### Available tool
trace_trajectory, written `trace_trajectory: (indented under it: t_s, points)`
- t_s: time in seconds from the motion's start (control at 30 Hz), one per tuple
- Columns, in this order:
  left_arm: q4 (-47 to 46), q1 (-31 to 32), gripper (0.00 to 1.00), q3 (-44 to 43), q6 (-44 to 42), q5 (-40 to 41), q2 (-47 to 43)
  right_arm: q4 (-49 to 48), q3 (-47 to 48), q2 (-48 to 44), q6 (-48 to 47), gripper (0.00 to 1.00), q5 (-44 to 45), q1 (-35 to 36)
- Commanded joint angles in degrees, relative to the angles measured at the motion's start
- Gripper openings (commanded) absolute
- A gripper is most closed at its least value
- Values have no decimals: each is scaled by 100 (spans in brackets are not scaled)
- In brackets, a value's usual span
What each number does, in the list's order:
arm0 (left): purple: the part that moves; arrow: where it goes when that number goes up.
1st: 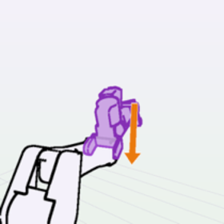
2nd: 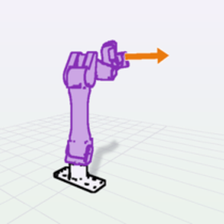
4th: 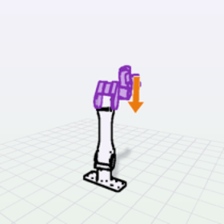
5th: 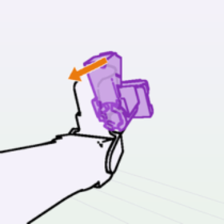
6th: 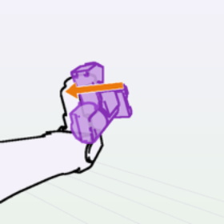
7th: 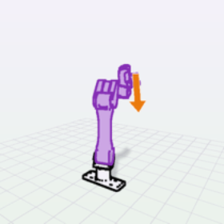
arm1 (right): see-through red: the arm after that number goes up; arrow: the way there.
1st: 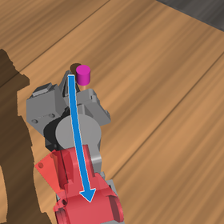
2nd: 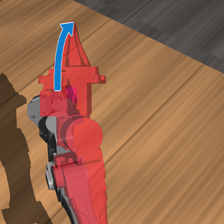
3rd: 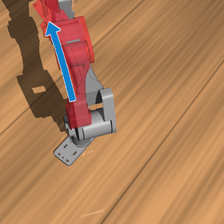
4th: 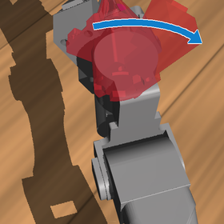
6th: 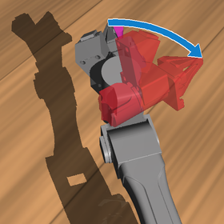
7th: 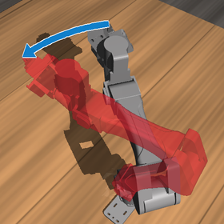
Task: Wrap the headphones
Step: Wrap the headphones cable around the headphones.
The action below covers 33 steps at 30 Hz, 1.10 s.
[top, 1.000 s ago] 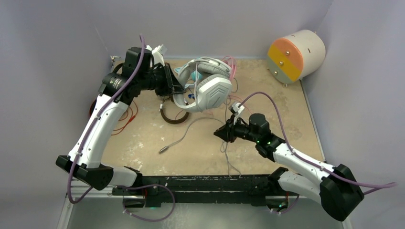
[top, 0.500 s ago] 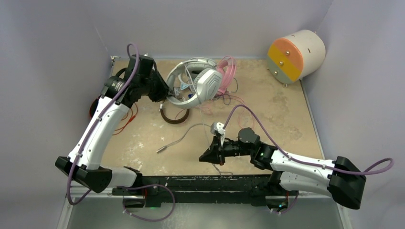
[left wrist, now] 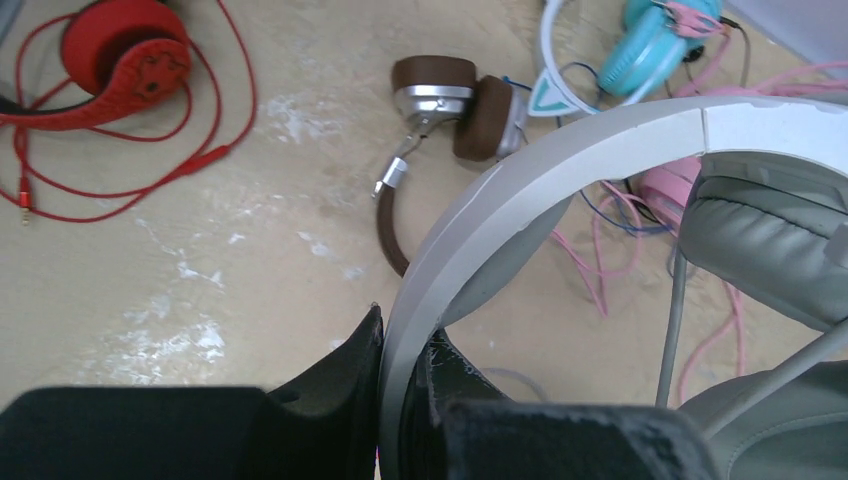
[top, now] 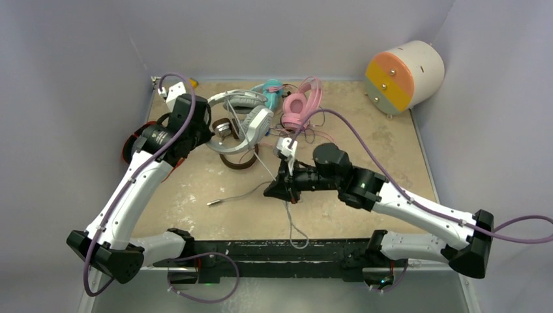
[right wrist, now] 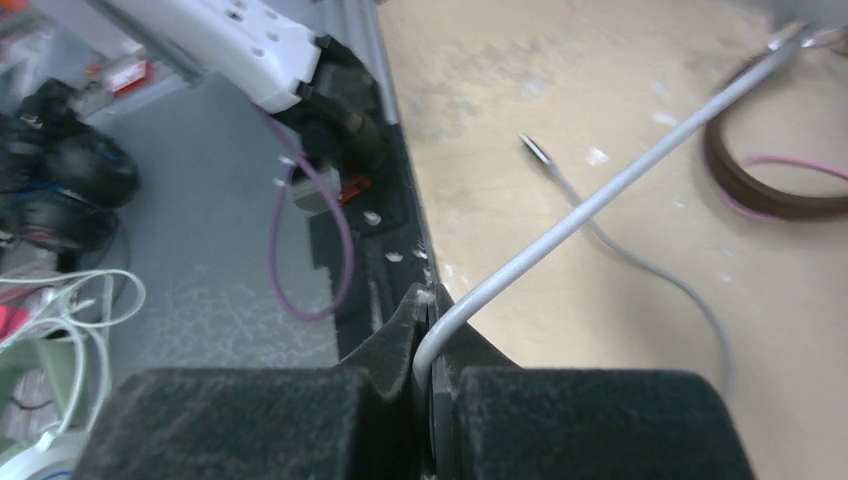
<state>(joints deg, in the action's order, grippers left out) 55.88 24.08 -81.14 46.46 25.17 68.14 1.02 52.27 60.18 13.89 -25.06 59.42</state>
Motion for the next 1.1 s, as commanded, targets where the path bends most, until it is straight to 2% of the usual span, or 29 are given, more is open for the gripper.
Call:
trace_trajectory:
  t_s: [0.0, 0.07, 0.2, 0.33, 0.47, 0.63, 0.73, 0.83, 0.93, 1.07]
  points:
    - [-788, 80, 0, 354, -183, 1610, -22, 2284, 1556, 475, -910, 0, 815, 114]
    - [-769, 302, 0, 643, -366, 1897, -55, 2901, 2162, 719, -1104, 0, 1535, 114]
    - [-476, 815, 0, 974, -475, 2427, 59, 3388, 2791, 1057, -1362, 3, 2221, 114]
    - [-213, 1001, 0, 1110, -518, 2216, 234, 3327, 2841, 1213, -1609, 10, 3043, 114]
    - [-508, 1017, 0, 1307, -904, 1289, 225, 2849, 2443, 1241, -1756, 10, 4181, 114]
    - [-746, 1069, 0, 1358, -1803, -402, 441, 1632, 1823, 1021, -2367, 10, 4604, 114]
    - [-680, 1082, 0, 1352, -1903, -892, 515, 1290, 1577, 988, -2446, 13, 5026, 114]
    - [-609, 1091, 0, 1326, -1967, -1372, 514, 815, 1312, 1026, -2521, 21, 5993, 114]
    - [-470, 1099, 0, 1290, -2140, -2171, 482, 415, 1107, 1124, -2702, 23, 6686, 94]
    - [-321, 1145, 0, 1405, -2290, -2720, 317, 232, 1010, 1237, -2834, 24, 6832, 58]
